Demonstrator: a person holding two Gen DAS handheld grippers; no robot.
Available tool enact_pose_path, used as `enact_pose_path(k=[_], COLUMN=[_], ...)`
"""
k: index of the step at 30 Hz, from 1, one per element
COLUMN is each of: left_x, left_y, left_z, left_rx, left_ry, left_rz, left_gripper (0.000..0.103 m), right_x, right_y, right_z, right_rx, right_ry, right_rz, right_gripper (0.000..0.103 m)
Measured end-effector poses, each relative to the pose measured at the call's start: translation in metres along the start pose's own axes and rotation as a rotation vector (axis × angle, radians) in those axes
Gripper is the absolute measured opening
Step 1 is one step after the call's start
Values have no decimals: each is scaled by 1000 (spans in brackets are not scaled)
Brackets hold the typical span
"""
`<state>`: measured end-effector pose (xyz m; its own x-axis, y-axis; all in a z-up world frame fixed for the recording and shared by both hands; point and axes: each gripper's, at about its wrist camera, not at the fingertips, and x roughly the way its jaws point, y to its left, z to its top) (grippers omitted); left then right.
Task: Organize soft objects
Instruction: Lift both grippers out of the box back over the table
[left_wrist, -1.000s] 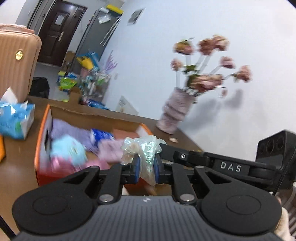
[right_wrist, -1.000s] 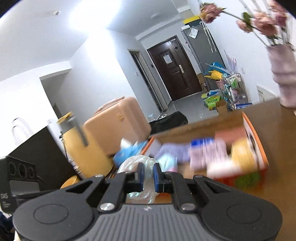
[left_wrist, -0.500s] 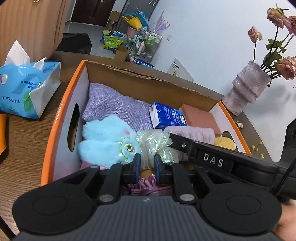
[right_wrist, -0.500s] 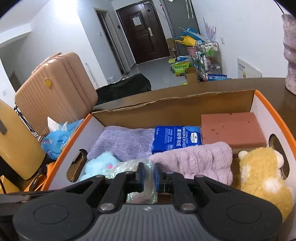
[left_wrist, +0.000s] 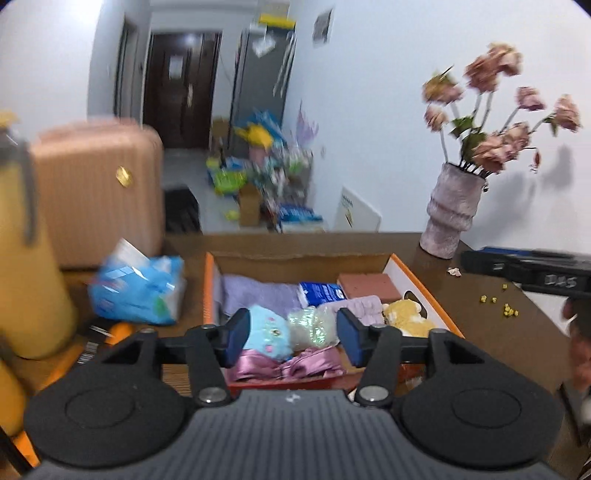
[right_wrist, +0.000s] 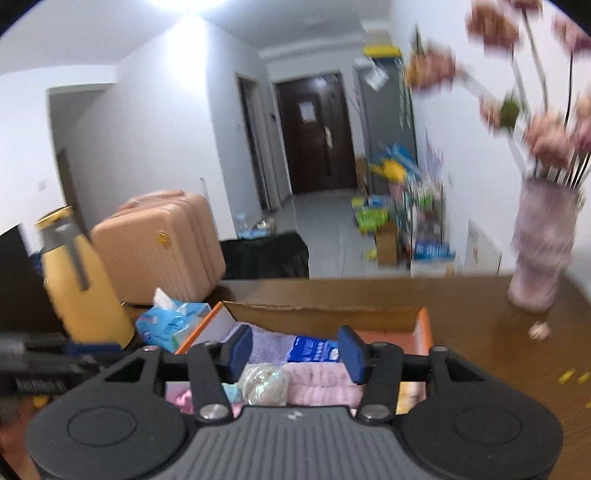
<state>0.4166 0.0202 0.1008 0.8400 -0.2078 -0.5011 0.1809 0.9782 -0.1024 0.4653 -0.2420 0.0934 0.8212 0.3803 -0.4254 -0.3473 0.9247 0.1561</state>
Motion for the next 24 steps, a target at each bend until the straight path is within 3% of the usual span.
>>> enact_pose_path(k=[2, 5, 9, 12, 16, 19, 24], left_x=[-31, -65, -99, -120, -132, -129, -127], left_y=[-7, -18, -28, -36, -47, -47, -45], left_z=[-10, -26, -66, -110, -169, -202, -215], left_rx=[37, 66, -13, -48, -63, -73, -94], left_ry=[-43, -90, -145, -176, -125, 6, 58], left_rz=[26, 60, 58, 84, 107, 135, 135], left_gripper=[66, 69, 72, 77, 82, 82, 82], right_x=[-35, -77, -117, -143, -164, -168, -171], right_y=[2, 6, 14, 24, 37, 44, 42], right_z=[-5, -18, -48, -90, -156, -199, -236], right_rx=[-46, -93, -120, -139, -129, -133, -47], right_ry=[-34, -73, -126, -162, -153, -68, 13], right_rz=[-3, 11, 3, -8, 18, 38, 56], right_gripper=[62, 64, 65, 65, 73, 73, 73])
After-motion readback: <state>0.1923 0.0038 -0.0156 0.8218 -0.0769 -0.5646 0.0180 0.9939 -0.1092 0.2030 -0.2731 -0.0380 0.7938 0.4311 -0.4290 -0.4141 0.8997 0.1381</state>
